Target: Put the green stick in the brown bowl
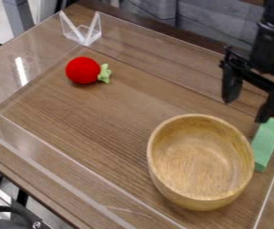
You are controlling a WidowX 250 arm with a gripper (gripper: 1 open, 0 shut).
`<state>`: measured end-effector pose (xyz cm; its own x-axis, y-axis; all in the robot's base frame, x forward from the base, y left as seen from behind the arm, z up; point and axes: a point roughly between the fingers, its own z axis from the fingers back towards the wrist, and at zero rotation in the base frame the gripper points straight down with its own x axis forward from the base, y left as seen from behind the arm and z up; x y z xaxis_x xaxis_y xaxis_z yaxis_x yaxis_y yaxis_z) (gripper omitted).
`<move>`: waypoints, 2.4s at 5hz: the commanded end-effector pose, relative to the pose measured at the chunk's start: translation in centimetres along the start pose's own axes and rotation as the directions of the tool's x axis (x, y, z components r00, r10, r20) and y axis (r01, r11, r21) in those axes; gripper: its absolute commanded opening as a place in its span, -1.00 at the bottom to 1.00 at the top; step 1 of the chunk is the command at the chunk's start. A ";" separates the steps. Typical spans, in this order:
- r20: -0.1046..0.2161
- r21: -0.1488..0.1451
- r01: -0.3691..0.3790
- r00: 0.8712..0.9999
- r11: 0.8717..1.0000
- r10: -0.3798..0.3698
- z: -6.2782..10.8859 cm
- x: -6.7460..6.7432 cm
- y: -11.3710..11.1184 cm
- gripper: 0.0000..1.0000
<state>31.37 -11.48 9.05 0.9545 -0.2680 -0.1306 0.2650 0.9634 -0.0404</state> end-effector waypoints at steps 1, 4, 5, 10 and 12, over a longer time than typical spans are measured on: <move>0.064 -0.006 0.011 0.998 1.000 -0.011 1.2 1.3 -0.3 1.00; 0.048 -0.001 0.082 0.995 0.997 -0.082 -3.1 3.1 -2.3 1.00; 0.045 0.002 0.089 0.995 0.996 -0.089 -3.9 4.2 -1.6 1.00; 0.042 -0.019 0.024 0.999 1.000 -0.024 -5.4 4.4 0.0 -1.00; 0.048 -0.039 -0.061 0.997 0.997 0.063 -5.5 5.9 -0.3 -1.00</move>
<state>34.53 -13.49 1.89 0.9642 -0.2183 -0.1507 0.2108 0.9754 -0.0641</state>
